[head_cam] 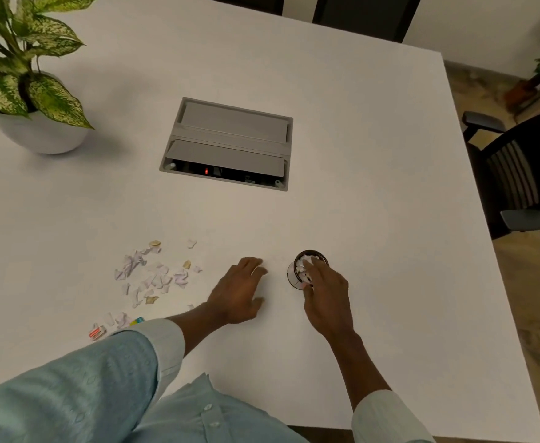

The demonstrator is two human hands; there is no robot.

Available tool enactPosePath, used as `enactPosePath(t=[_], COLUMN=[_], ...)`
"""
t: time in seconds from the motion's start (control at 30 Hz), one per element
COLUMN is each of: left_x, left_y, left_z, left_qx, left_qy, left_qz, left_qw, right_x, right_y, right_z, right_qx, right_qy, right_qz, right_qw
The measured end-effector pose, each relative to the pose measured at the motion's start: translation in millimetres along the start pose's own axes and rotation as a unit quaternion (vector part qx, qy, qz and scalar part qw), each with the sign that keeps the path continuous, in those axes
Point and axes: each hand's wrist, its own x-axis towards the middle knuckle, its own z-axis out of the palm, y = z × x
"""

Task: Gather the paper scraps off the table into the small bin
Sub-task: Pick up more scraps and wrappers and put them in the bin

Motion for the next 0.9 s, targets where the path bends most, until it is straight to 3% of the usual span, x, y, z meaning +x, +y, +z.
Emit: enactPosePath(t=[0.17,0.63,0.77,0.9], left_x=[-31,-42,-43,-49], left_y=[-38,-45,-45,-51], left_z=[22,44,41,38], left_qx=[0.12,0.213,0.214,0.218], left_qy=[-0.126,-0.15,-0.152,-0.148], left_qz=[-0.003,-0.028,-0.028,-0.01], left_qw=[0.985,0.965,0.964,0.965], right_x=[2,27,27,16], right_y=[4,1,-4,-14], right_z=[17,19,13,5], right_qx=[-0.081,-0.122,-0.071,-0.06], right_qy=[-0.079,-0.159,-0.126,-0.008], right_qz=[-0.01,0.02,0.046,0.05], right_qw=[0.994,0.979,0.988,0.997])
